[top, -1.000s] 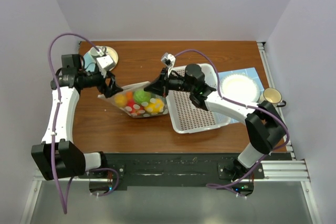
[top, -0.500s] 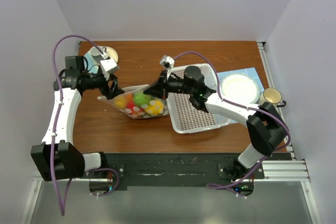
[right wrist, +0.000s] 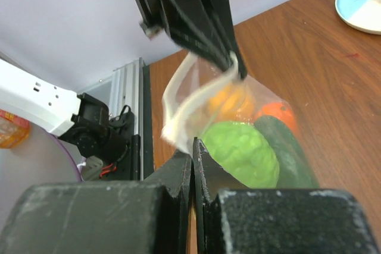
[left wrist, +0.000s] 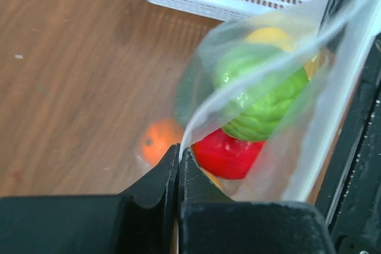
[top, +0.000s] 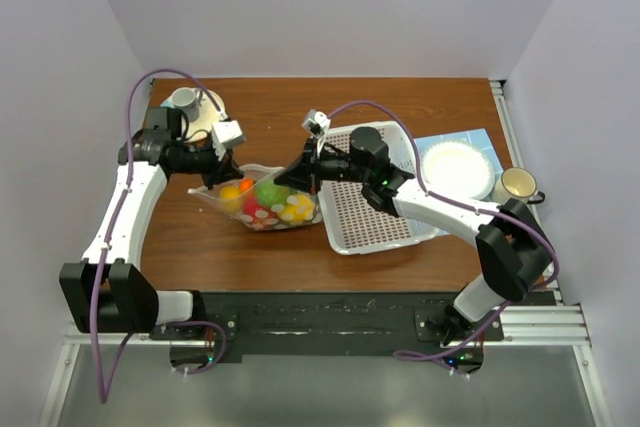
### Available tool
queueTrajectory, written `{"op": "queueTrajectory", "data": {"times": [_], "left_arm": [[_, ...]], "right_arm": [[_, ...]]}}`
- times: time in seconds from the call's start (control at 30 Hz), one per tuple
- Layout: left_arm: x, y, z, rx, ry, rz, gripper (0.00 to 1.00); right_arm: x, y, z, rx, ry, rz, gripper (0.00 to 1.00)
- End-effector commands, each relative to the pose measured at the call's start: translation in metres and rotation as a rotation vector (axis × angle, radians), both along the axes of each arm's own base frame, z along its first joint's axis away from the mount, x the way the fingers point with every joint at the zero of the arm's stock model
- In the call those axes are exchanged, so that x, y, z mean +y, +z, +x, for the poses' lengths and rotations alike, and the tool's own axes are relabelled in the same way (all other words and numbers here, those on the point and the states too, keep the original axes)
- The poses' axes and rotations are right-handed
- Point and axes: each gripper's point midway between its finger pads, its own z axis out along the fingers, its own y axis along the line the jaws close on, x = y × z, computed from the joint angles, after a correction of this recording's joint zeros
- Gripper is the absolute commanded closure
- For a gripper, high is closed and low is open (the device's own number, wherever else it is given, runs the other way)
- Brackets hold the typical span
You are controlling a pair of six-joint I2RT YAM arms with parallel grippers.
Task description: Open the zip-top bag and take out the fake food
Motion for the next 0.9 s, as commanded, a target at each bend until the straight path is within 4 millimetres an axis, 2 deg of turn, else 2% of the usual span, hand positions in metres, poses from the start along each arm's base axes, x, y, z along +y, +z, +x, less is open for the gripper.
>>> {"op": "queueTrajectory", "data": {"times": [0.0,0.07,0.1,0.17,0.2,0.27,0.3,0.4,0.43,0.47,0.5,0.53,0.57,0.63,0.67,0.73,0.77,0.8,0.83,0.87], "left_arm": [[0.013,0.058,0.027,-0.175,0.054,0.065,1.0],[0.019,0.078,0.038,-0.221,0.109,0.076,1.0],[0.02,0.095,0.044,-0.265,0.129,0.076,1.0],[0.024,0.113,0.049,-0.311,0.169,0.076,1.0],[0.029,0.122,0.053,-0.338,0.201,0.088,1.0],[0.034,0.135,0.057,-0.372,0.25,0.088,1.0],[0.041,0.136,0.06,-0.378,0.292,0.112,1.0],[0.049,0.127,0.061,-0.362,0.343,0.136,1.0],[0.049,0.124,0.056,-0.348,0.345,0.135,1.0],[0.048,0.113,0.053,-0.316,0.344,0.135,1.0],[0.049,0.108,0.051,-0.298,0.354,0.133,1.0],[0.048,0.105,0.046,-0.277,0.363,0.122,1.0],[0.047,0.093,0.043,-0.245,0.366,0.12,1.0],[0.046,0.086,0.036,-0.218,0.387,0.106,1.0],[0.047,0.072,0.033,-0.187,0.394,0.111,1.0],[0.051,0.062,0.029,-0.172,0.421,0.124,1.0],[0.052,0.046,0.025,-0.138,0.432,0.133,1.0],[0.054,0.04,0.023,-0.127,0.443,0.141,1.0],[0.053,0.037,0.02,-0.121,0.446,0.133,1.0],[0.051,0.028,0.015,-0.093,0.441,0.129,1.0]], "right_arm": [[-0.006,0.026,-0.002,-0.082,-0.02,0.035,0.93],[-0.006,0.025,0.0,-0.084,-0.027,0.028,0.88],[-0.006,0.023,0.003,-0.079,-0.039,0.021,0.87],[-0.006,0.022,0.004,-0.08,-0.046,0.014,0.81],[-0.007,0.018,0.008,-0.077,-0.067,-0.002,0.64],[-0.011,0.017,0.014,-0.076,-0.109,-0.018,0.44],[-0.016,0.01,0.022,-0.075,-0.165,-0.057,0.34],[-0.03,0.018,0.029,-0.101,-0.238,-0.066,0.25],[-0.032,0.024,0.03,-0.11,-0.252,-0.06,0.24],[-0.035,0.029,0.029,-0.117,-0.26,-0.055,0.24],[-0.036,0.045,0.026,-0.128,-0.26,-0.026,0.26],[-0.036,0.052,0.023,-0.129,-0.255,-0.011,0.28],[-0.036,0.058,0.021,-0.129,-0.252,0.001,0.32],[-0.032,0.075,0.009,-0.124,-0.226,0.041,0.35],[-0.029,0.082,0.002,-0.117,-0.206,0.067,0.37],[-0.023,0.085,-0.015,-0.095,-0.148,0.106,0.39],[-0.018,0.095,-0.028,-0.083,-0.091,0.164,0.41],[-0.012,0.088,-0.041,-0.062,-0.048,0.174,0.42],[-0.005,0.08,-0.046,-0.04,-0.021,0.177,0.43],[0.002,0.084,-0.055,-0.043,0.014,0.208,0.44]]}}
